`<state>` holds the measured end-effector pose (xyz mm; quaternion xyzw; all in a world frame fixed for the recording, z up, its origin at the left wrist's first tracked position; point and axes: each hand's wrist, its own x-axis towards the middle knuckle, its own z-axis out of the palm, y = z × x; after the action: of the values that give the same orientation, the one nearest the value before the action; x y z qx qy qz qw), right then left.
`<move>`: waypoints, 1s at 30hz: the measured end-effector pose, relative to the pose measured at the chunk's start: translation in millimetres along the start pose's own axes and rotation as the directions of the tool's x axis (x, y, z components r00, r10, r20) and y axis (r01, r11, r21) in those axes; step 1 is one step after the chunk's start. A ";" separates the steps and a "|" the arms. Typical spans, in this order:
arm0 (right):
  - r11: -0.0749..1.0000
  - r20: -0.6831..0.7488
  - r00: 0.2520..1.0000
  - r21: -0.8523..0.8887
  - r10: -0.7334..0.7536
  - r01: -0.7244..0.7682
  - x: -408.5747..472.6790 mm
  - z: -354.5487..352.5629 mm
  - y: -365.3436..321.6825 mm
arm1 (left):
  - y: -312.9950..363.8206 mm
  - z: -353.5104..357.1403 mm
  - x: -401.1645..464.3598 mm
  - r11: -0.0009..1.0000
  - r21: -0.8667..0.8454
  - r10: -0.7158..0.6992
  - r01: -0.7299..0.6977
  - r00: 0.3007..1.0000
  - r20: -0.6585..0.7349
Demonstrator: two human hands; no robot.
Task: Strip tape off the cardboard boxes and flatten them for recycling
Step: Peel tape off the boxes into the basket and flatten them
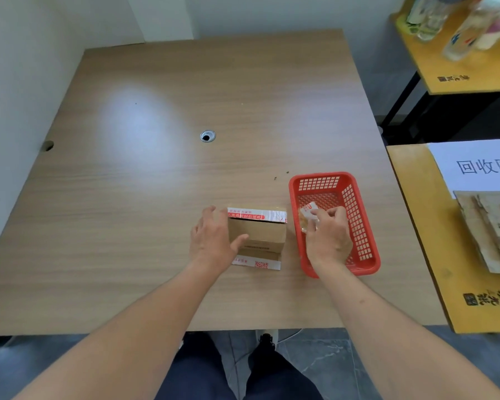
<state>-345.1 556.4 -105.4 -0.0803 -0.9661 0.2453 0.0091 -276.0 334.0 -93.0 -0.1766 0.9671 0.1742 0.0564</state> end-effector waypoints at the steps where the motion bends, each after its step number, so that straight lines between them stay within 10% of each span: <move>1: 0.999 -0.029 0.998 0.011 -0.048 0.048 -1.4 0.2 -3.5 | -5.0 -0.9 -1.9 0.993 -0.086 -0.074 0.076 0.997 0.030; 5: 0.989 0.058 0.991 0.093 -0.120 0.114 -9.1 9.6 -23.3 | -13.8 0.8 -2.3 0.923 -0.292 -0.205 0.251 0.962 0.178; 16: 0.884 0.366 0.916 0.356 0.166 -0.303 -17.3 20.2 -47.8 | -11.8 6.9 -6.0 0.812 -0.513 -0.216 0.276 0.961 0.176; 30: 0.996 0.546 0.834 0.005 -0.074 0.085 -10.4 13.7 -66.0 | -5.3 10.5 3.2 0.978 -0.199 -0.020 0.057 0.983 0.181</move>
<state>-345.6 491.1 -85.9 0.0328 -0.9335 0.2478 -0.2572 -276.6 332.1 -104.9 -0.1839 0.9316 0.2863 0.1277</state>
